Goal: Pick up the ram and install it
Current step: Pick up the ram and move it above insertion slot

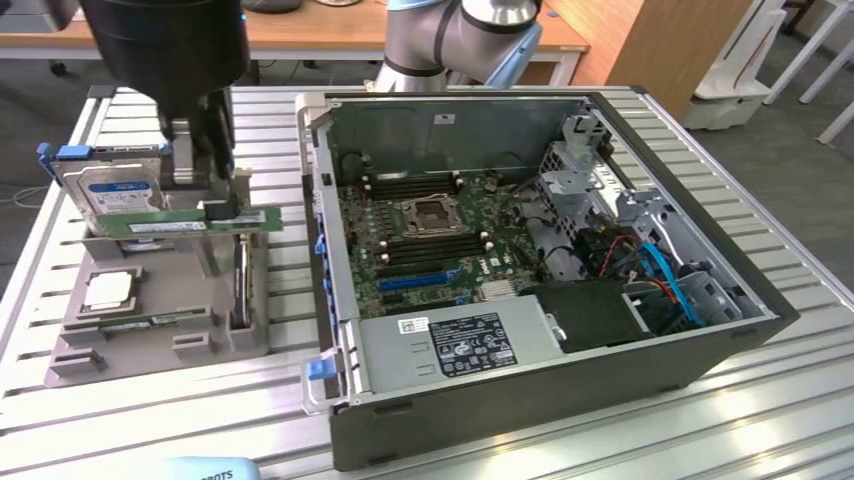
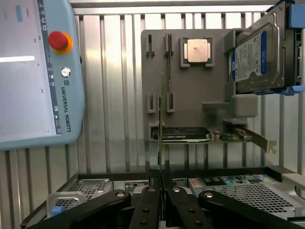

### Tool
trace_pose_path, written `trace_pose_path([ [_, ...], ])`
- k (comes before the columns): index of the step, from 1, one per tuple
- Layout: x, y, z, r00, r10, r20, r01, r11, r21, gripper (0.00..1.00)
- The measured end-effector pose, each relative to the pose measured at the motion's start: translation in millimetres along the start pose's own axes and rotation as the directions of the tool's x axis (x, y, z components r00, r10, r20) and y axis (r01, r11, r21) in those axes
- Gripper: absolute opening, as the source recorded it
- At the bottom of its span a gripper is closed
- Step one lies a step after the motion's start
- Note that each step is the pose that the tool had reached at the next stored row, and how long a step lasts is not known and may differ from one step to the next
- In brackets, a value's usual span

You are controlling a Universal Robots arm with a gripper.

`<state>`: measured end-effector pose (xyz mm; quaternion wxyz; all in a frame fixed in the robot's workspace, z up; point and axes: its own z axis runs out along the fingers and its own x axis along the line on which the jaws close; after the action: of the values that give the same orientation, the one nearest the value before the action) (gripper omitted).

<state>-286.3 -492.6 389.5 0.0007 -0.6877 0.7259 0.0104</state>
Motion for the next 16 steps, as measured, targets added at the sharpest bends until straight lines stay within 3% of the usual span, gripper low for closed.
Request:
trace_pose_path([
  [16, -2.5, -46.1, -0.6, 1.0000, 0.000, -0.0001, 0.000, 1.0000, -0.0024, 0.12],
])
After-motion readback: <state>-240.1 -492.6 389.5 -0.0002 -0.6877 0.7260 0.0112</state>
